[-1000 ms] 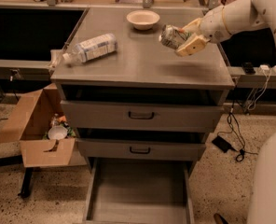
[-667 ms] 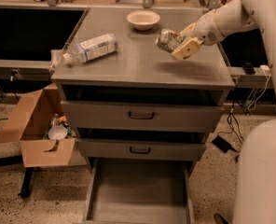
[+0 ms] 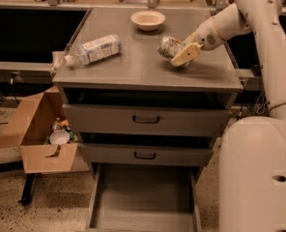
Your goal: Pick 7up can from bottom drawer and place on counter
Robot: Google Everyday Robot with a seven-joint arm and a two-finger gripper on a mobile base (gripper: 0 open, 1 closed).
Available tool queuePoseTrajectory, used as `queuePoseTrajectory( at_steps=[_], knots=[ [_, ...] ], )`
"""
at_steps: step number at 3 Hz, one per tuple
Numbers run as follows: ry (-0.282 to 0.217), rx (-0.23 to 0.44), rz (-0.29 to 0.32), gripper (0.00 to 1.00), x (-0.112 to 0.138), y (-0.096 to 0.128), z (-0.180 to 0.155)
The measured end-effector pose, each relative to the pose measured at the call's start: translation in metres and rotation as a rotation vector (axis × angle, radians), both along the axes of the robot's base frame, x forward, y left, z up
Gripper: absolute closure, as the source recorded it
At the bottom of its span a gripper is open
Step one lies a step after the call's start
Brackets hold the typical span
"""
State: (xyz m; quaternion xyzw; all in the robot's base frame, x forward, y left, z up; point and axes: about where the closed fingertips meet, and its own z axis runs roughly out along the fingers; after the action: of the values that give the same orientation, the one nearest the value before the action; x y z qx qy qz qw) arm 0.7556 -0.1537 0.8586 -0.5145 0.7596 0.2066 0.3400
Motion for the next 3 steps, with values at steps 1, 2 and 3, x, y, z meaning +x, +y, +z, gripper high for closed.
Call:
queuePoseTrajectory(
  at_steps=[1,2,3],
  knots=[
    [0.044,-0.007,-0.019,1.00,0.0063,0.0020,-0.0068],
    [0.052,-0.008,-0.024,0.85,0.0079,0.0022,-0.0078],
    [0.052,-0.008,-0.024,0.62,0.0079,0.0022,-0.0078]
  ],
)
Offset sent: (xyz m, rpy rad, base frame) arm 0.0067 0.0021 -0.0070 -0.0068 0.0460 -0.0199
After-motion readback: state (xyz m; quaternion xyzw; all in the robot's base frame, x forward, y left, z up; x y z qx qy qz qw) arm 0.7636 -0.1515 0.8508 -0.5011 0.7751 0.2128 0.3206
